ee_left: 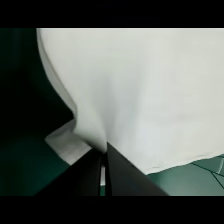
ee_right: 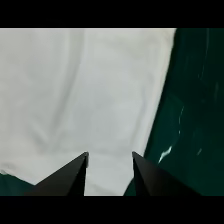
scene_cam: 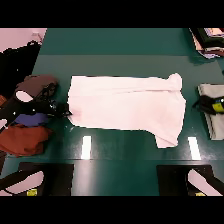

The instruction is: Fold the shirts.

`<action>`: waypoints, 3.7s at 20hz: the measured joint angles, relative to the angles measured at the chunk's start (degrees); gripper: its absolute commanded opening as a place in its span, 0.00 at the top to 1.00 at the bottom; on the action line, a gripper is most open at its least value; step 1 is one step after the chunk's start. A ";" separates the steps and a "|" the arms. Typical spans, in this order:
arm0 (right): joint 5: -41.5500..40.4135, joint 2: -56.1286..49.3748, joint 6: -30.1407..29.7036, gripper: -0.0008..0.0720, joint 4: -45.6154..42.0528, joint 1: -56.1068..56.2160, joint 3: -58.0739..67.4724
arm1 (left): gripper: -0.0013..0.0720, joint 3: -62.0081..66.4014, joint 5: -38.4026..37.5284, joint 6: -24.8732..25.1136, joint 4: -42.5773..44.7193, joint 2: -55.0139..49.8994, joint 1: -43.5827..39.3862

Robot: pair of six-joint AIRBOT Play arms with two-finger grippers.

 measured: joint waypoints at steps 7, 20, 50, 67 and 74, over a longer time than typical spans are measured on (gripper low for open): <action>3.39 3.98 -0.74 0.39 1.51 -5.25 -19.15 | 0.95 1.49 -1.22 0.76 0.15 0.00 0.00; 0.07 7.13 -6.95 0.97 8.96 -5.81 -28.61 | 0.95 1.64 -2.78 0.31 3.23 2.69 0.00; -2.75 -29.53 -3.04 0.33 5.97 15.56 37.83 | 0.00 17.90 -0.24 -7.26 11.23 -4.09 0.02; 4.61 -37.51 -11.98 0.12 11.21 2.73 30.82 | 0.95 28.46 -8.33 -6.86 2.25 -6.45 -4.09; -0.33 -37.73 -16.31 0.13 11.41 3.23 24.09 | 0.95 28.46 -4.15 -6.78 1.84 -7.30 -13.33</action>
